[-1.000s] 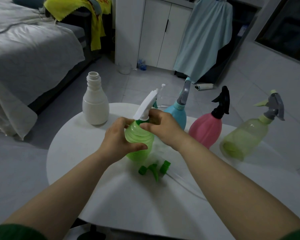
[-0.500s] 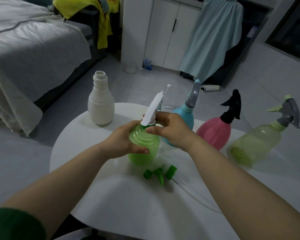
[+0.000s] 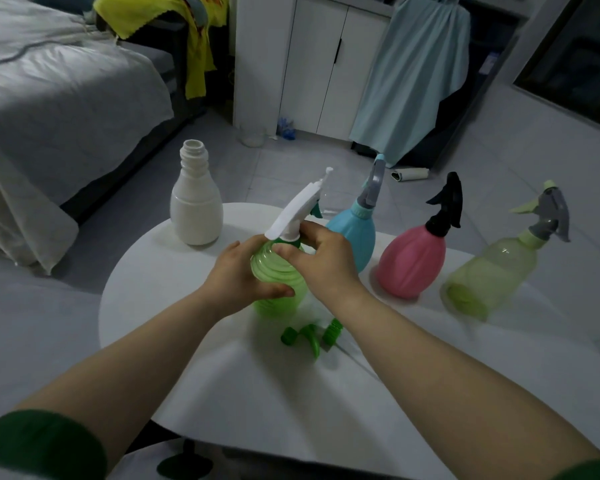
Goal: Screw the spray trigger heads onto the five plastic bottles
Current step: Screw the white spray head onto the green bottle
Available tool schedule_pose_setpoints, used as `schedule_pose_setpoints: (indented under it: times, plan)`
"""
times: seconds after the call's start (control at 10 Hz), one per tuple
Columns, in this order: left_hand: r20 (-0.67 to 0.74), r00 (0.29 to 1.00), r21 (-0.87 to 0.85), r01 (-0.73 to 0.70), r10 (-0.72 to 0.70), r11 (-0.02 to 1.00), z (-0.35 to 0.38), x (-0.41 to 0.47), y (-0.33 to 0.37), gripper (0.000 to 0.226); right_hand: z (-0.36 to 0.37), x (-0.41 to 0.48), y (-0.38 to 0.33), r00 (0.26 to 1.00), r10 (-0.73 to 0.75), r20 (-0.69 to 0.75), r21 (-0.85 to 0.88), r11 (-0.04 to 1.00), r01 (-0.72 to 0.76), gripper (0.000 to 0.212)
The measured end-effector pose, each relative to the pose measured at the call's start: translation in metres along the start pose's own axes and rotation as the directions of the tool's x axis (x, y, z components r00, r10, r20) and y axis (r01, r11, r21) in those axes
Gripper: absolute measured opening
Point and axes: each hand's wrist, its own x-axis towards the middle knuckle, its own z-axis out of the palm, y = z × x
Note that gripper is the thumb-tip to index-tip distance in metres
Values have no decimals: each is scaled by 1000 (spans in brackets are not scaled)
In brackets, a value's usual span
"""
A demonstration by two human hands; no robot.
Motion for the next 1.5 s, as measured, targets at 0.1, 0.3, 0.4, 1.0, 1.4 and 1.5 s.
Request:
schedule_pose_setpoints:
  times: [0.1, 0.3, 0.4, 1.0, 1.4, 1.5]
  plan:
    - [-22, 1000, -42, 20, -20, 999, 0, -1, 2, 80, -5, 7, -8, 997, 28, 68, -35, 999, -25, 34]
    - [19, 999, -69, 48, -47, 996, -9, -13, -9, 72, -5, 9, -11, 996, 26, 85, -121, 993, -15, 28]
    - [-56, 996, 112, 81, -75, 990, -14, -24, -28, 57, -12, 21, -13, 999, 40, -7, -94, 995, -41, 21]
    - [-2, 998, 572, 49, -58, 819, -8, -33, -78, 54, 10, 105, -7, 993, 103, -62, -150, 982, -112, 33]
    - [-11, 999, 575, 43, -45, 817, -8, -32, -79, 54, 7, 103, -3, 986, 141, 85, -103, 986, -132, 48]
    - [-8, 999, 579, 44, -49, 814, -8, -32, -78, 53, -5, 92, -8, 988, 129, 90, -159, 981, -113, 55]
